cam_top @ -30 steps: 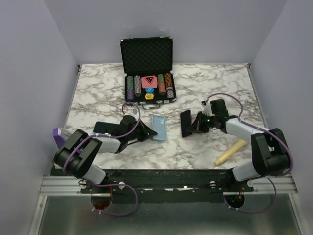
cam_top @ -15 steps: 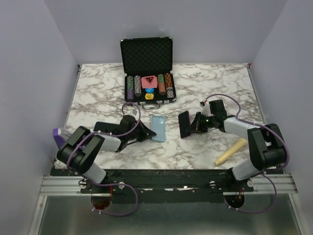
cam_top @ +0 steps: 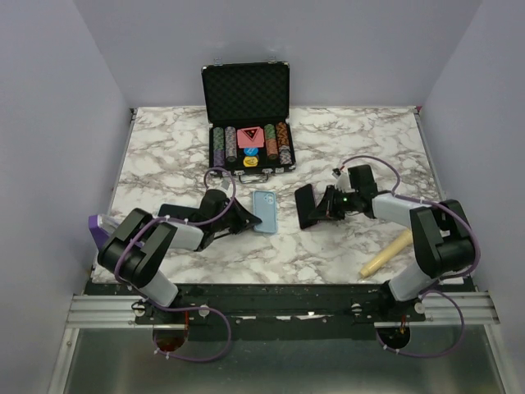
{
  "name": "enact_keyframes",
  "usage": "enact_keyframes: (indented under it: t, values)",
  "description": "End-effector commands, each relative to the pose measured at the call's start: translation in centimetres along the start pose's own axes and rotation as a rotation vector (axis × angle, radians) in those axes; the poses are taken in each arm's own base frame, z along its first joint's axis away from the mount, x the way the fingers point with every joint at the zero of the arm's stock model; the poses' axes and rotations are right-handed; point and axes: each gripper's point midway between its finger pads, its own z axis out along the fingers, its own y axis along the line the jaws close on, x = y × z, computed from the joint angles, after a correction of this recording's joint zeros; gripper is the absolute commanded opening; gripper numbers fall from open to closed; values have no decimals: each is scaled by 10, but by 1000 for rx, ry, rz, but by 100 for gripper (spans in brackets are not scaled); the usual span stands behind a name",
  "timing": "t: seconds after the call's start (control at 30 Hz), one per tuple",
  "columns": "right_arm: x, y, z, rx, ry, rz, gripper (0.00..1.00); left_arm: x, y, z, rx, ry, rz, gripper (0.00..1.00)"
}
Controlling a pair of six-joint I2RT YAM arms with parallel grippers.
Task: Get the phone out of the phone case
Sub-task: Place the phone at the center of the board.
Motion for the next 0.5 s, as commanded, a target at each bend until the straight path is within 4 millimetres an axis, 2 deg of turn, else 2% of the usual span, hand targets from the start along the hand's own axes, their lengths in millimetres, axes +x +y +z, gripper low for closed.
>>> enact_keyframes:
  t: [0.0,0.17,0.47]
  values:
    - [-6,-20,8,82,-18,10,17,-6,-2,2,-6,-6,6,19]
    - [-5,-30,7,134,-27,25,24,-4,2,-3,-18,-17,4,32]
    - [-10,-40,2,198,-73,52,24,-2,4,-12,-26,-23,11,55]
